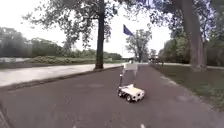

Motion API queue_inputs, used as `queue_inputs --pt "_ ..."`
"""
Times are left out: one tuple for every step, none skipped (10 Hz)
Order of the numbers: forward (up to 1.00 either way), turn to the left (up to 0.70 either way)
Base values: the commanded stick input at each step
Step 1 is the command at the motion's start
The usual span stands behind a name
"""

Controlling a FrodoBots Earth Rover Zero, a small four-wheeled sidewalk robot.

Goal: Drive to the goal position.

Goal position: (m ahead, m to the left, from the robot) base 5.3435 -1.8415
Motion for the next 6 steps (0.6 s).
queue_inputs --pt "0.0 -1.0" --pt "0.0 -1.0" --pt "0.0 -1.0" --pt "0.0 -1.0" --pt "0.0 -1.0" --pt "0.0 -1.0"
